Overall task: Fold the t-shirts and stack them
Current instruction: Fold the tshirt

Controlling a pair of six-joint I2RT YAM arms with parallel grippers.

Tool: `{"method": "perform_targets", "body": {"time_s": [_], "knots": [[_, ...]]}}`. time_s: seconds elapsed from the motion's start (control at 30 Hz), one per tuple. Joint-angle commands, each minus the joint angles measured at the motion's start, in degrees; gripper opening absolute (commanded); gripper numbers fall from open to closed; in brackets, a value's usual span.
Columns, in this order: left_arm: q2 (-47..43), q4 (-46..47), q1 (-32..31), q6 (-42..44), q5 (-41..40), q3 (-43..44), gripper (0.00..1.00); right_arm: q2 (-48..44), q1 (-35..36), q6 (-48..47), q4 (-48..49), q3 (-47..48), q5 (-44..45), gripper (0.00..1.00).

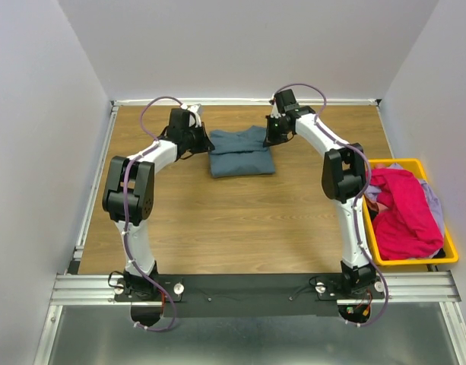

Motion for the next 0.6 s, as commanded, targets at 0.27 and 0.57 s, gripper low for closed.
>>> {"method": "perform_targets", "body": {"time_s": [0.27, 0.57], "knots": [[9.02, 3.78, 0.91, -0.95, 1.44, 5.73, 0.00, 0.27, -1.23, -0.47, 6.57, -4.65, 3.75, 0.01], [10.08, -2.88, -2.85, -0.42, 3.55, 2.66, 0.00, -3.57, -0.79, 1.55, 6.92, -16.74, -5.29, 0.01]]}}
